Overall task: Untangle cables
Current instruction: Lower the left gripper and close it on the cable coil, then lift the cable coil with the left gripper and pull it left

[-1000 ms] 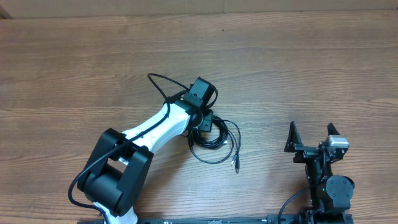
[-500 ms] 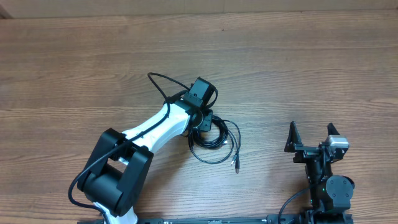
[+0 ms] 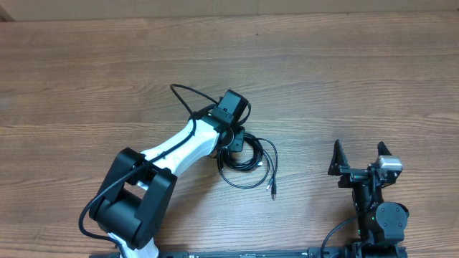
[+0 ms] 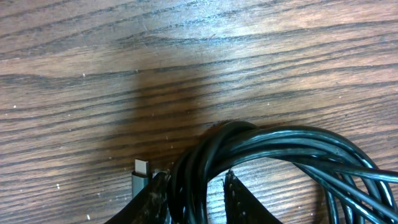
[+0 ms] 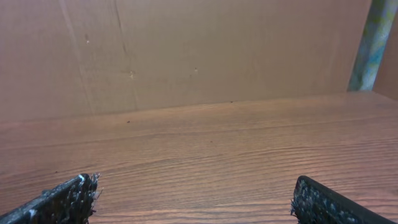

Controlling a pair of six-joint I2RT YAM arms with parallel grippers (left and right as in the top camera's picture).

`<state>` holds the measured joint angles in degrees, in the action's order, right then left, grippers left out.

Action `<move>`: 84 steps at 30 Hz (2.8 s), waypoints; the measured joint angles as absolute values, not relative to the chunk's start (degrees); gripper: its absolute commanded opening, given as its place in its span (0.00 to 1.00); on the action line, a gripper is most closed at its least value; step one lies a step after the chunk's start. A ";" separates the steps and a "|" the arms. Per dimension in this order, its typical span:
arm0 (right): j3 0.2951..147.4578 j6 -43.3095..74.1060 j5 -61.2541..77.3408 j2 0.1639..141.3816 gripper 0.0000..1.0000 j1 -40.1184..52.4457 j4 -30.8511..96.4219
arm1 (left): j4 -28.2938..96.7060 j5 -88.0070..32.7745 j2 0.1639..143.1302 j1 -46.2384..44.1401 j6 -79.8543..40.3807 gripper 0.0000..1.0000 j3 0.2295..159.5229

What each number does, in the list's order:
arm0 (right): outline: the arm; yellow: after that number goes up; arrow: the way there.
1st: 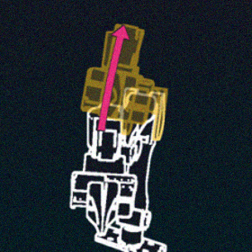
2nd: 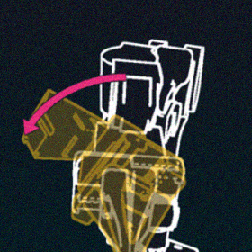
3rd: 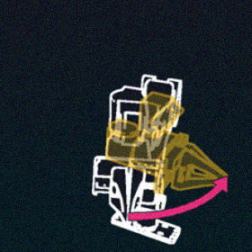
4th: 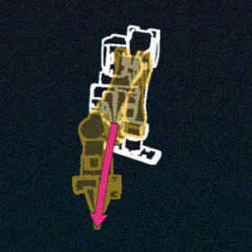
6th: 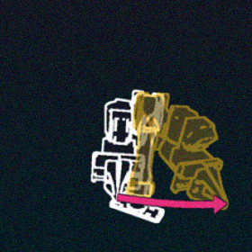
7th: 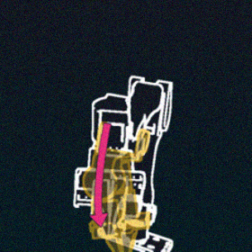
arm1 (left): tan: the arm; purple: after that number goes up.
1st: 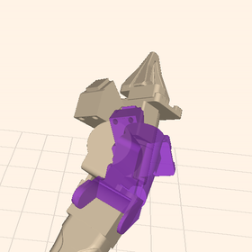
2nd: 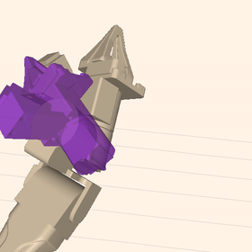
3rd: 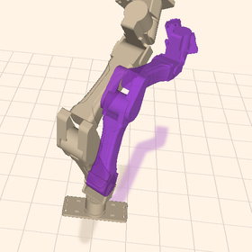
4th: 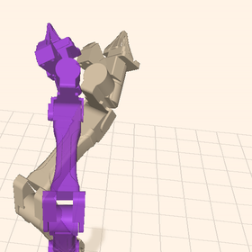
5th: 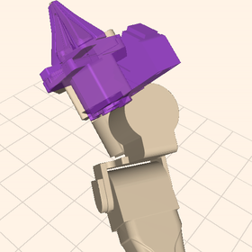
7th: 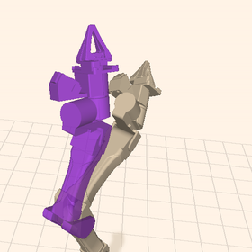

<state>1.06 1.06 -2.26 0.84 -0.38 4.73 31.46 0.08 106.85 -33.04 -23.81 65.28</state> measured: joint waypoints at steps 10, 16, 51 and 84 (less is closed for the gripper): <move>1.06 1.04 -2.26 0.84 1.00 -0.38 4.75 | 31.22 0.45 108.90 -33.04 -22.74 0.17 65.34; 1.06 1.08 -2.26 0.84 1.00 -0.38 4.75 | 31.44 0.54 109.56 -33.04 -20.80 0.04 66.06; 1.06 1.06 -2.26 0.84 1.00 -0.38 4.73 | 60.31 3.29 110.17 -28.82 -20.34 0.04 90.39; 1.06 1.06 -1.93 0.84 1.00 -0.38 4.78 | 67.29 5.89 93.76 -22.72 -20.38 0.05 90.80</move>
